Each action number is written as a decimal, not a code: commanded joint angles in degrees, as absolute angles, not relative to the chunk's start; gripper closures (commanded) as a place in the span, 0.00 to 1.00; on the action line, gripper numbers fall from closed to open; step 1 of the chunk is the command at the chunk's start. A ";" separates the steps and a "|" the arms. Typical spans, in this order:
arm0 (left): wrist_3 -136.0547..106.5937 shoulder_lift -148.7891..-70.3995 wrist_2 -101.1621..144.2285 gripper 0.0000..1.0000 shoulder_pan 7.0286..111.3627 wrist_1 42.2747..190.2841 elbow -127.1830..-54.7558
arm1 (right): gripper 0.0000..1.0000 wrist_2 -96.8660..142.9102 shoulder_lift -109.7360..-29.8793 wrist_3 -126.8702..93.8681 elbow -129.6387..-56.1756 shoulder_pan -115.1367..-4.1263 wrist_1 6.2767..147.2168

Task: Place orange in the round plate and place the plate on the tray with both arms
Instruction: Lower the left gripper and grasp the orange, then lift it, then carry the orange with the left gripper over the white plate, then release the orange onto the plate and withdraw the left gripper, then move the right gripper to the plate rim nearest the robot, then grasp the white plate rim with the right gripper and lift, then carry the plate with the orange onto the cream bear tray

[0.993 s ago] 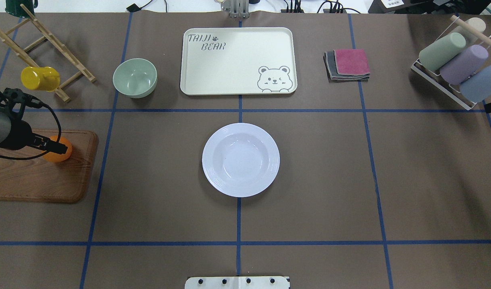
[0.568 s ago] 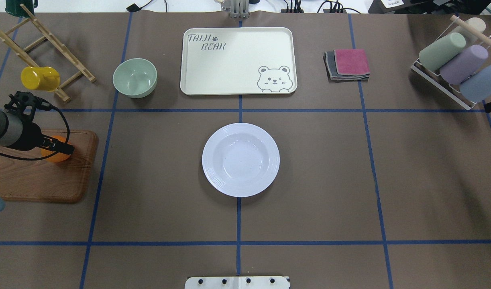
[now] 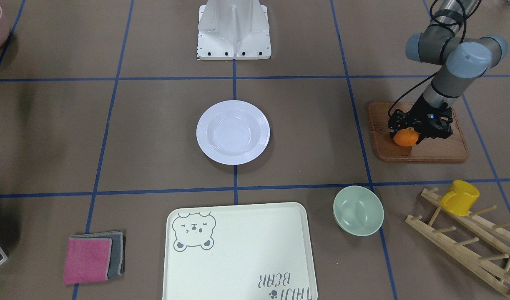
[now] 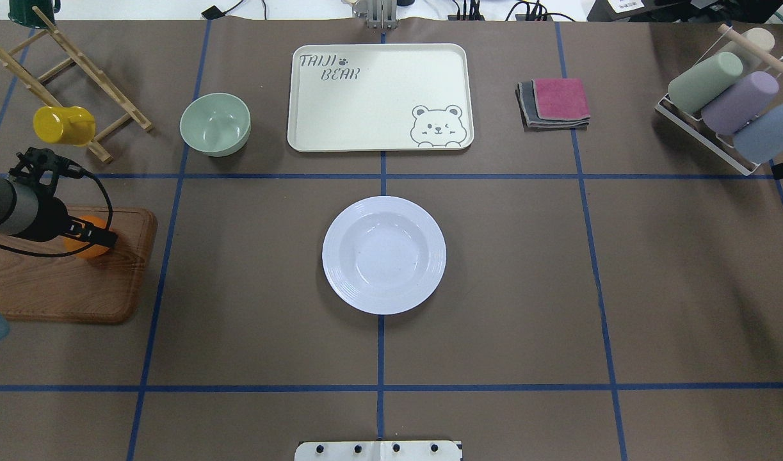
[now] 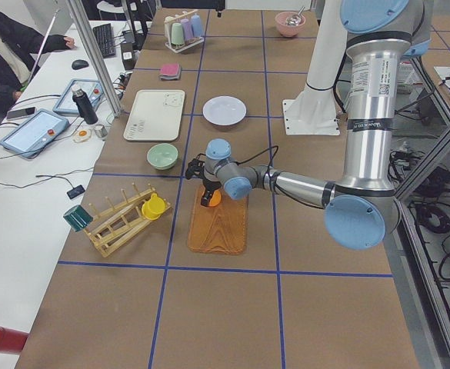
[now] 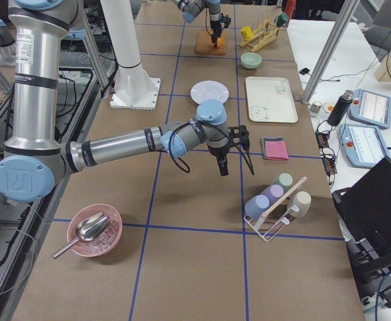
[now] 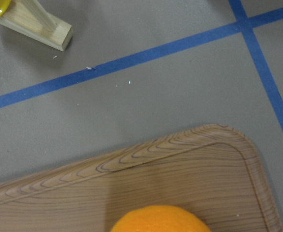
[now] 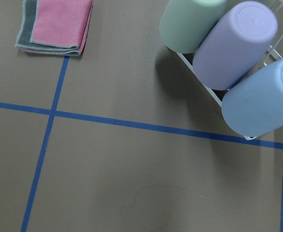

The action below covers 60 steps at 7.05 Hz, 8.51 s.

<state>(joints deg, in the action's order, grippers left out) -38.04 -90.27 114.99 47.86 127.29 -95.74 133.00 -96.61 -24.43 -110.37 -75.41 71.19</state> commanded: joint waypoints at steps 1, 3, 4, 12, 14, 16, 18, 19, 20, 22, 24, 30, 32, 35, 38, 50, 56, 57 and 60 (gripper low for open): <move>-39.89 -90.52 117.75 1.00 47.81 126.40 -101.90 | 0.00 133.24 -96.33 -24.43 -110.39 -75.41 71.19; -50.05 -99.61 118.57 1.00 46.85 119.04 -103.27 | 0.00 133.24 -96.15 -24.52 -110.74 -74.98 70.76; -56.54 -106.45 117.00 1.00 42.50 113.87 -103.10 | 0.00 133.33 -96.15 -24.87 -110.74 -74.10 70.06; -77.87 -142.73 99.05 1.00 24.08 100.79 -75.87 | 0.00 132.89 -95.80 -25.49 -110.65 -72.51 69.96; -77.34 -142.65 99.05 1.00 24.17 101.25 -75.41 | 0.00 132.89 -95.80 -25.49 -110.65 -72.51 69.96; -76.21 -142.56 98.88 0.01 24.26 101.25 -75.85 | 0.00 132.89 -95.80 -25.49 -110.65 -72.51 69.96; -74.63 -141.51 99.31 0.01 25.57 100.99 -80.48 | 0.00 133.15 -95.80 -25.49 -110.83 -72.51 69.96; -71.75 -138.63 101.06 0.01 27.40 99.16 -85.64 | 0.00 133.24 -95.19 -26.62 -111.09 -72.51 69.96; -65.72 -133.56 106.90 0.01 31.34 94.44 -93.00 | 0.00 133.24 -93.79 -31.85 -112.22 -70.51 69.96; -50.18 -119.68 109.25 0.01 37.41 88.10 -108.22 | 0.00 128.36 -90.36 -50.35 -114.60 -62.45 65.17; -31.83 -111.15 114.49 0.01 46.62 82.72 -113.97 | 0.00 119.03 -90.35 -68.56 -115.74 -52.69 54.71; 24.82 -91.14 127.98 0.01 88.35 83.93 -98.59 | 0.00 77.58 -86.14 -107.27 -125.16 -19.56 54.32; 25.51 -91.76 133.39 0.01 96.91 85.69 -88.45 | 0.00 69.39 -84.29 -113.62 -124.89 -13.21 54.23; 25.23 -87.63 135.44 0.01 99.93 85.78 -91.84 | 0.01 60.66 -73.53 -128.27 -112.22 -8.62 54.14; 25.05 -87.54 135.44 0.01 99.93 85.78 -91.85 | 0.03 58.62 -72.43 -135.52 -105.22 -8.43 53.62; 24.96 -87.63 135.44 0.01 99.76 85.87 -91.93 | 1.00 58.62 -67.06 -138.34 -95.71 -11.07 53.26; 24.96 -87.63 135.44 0.01 99.76 85.96 -91.93 | 1.00 52.25 -67.85 -135.46 -96.15 -12.75 40.26; 24.96 -87.63 135.44 0.01 99.76 85.96 -92.02 | 1.00 48.73 -67.85 -132.48 -96.15 -12.66 40.25; 24.96 -87.54 136.23 0.01 99.76 85.96 -92.02 | 1.00 43.86 -66.72 -131.92 -96.24 -14.40 40.34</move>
<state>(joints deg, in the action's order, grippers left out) 24.96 -87.57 136.07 99.81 85.96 -92.02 44.90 -67.40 -132.14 -96.16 -13.05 40.30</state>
